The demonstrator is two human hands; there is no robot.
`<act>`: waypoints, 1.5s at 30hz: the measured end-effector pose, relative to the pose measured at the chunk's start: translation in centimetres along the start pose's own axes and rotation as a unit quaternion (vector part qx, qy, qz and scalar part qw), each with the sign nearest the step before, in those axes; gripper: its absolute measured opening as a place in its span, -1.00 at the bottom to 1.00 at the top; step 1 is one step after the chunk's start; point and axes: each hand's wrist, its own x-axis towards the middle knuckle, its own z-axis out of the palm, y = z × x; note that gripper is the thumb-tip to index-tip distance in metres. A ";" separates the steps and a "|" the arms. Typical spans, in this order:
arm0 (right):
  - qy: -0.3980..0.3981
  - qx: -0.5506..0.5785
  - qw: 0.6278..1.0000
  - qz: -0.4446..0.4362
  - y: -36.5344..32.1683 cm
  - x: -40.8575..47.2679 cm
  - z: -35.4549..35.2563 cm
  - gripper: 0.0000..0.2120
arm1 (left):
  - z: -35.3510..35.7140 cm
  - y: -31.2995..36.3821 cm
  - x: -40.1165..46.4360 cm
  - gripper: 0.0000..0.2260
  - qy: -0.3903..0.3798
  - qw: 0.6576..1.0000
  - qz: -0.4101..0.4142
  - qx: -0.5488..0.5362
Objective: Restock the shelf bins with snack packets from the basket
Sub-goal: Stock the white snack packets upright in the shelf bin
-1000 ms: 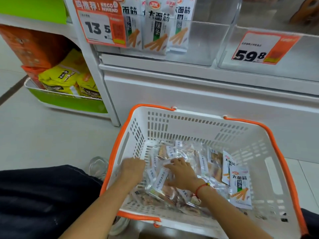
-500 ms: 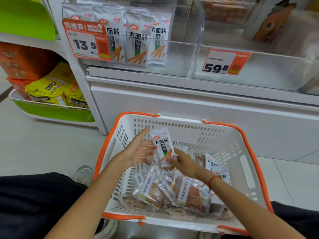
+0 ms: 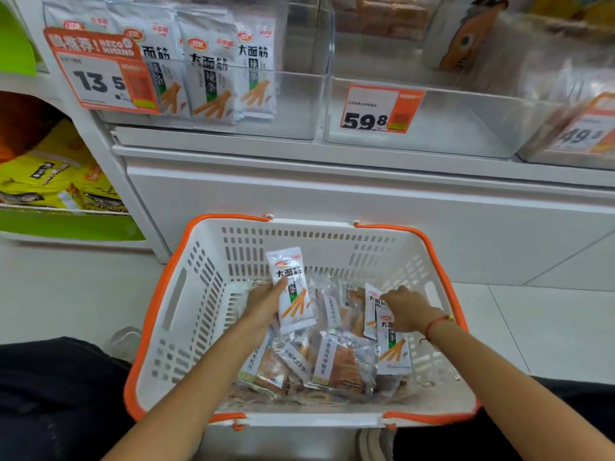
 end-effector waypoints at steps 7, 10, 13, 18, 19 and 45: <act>0.022 -0.063 0.998 -0.007 0.2 0.6 2.9 -0.48 | -0.3 -0.3 0.3 -0.78 -0.057 0.998 -0.035 -0.010; 0.021 -0.044 0.999 0.015 0.1 0.8 3.5 -0.12 | -0.5 -0.3 0.6 -0.74 -0.092 0.996 -0.018 -0.003; 0.032 -0.058 0.998 0.011 0.3 0.8 3.0 -0.19 | -0.6 -0.5 0.8 -0.72 -0.105 0.994 -0.007 0.022; -0.009 0.152 0.988 0.001 0.4 1.0 0.6 -0.47 | -0.7 -0.8 0.4 -0.78 -0.107 0.993 -0.013 0.052; -0.043 0.225 0.973 0.000 0.5 0.8 0.2 -0.46 | -0.7 -0.9 0.3 -0.78 -0.107 0.993 -0.015 0.050; 0.372 0.476 0.788 -0.120 -10.1 -0.1 -6.9 -0.76 | -0.1 -0.2 0.3 -0.53 -0.153 0.980 0.024 0.121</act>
